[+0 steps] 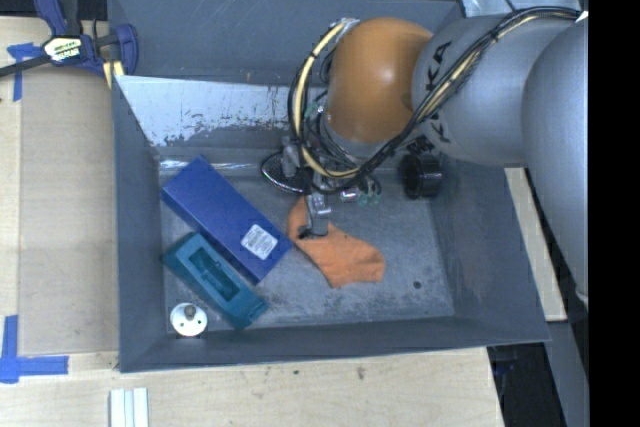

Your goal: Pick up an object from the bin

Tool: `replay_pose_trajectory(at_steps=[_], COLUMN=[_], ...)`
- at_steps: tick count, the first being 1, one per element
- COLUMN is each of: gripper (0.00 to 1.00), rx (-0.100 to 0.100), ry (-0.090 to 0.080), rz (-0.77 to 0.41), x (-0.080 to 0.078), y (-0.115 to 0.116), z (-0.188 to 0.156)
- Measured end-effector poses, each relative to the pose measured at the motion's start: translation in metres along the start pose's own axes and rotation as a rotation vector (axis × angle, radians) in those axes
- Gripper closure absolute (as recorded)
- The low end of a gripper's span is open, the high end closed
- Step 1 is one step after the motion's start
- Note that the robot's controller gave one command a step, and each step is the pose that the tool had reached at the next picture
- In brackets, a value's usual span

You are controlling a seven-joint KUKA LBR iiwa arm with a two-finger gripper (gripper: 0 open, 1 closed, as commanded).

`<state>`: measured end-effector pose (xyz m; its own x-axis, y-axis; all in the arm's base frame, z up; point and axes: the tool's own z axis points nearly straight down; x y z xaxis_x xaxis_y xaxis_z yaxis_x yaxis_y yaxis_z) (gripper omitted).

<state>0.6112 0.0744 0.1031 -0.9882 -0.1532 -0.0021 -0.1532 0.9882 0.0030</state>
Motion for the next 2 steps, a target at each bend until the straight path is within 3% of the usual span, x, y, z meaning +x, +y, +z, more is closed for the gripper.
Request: replay_pose_trajectory(at_steps=[1, 2], gripper=[1.00, 1.00], rx=[0.003, 0.003], ry=[-0.005, -0.005], rz=[-0.552, -0.552], x=[0.0190, 0.0190], y=[-0.0108, -0.0108], z=[0.0284, 0.0284])
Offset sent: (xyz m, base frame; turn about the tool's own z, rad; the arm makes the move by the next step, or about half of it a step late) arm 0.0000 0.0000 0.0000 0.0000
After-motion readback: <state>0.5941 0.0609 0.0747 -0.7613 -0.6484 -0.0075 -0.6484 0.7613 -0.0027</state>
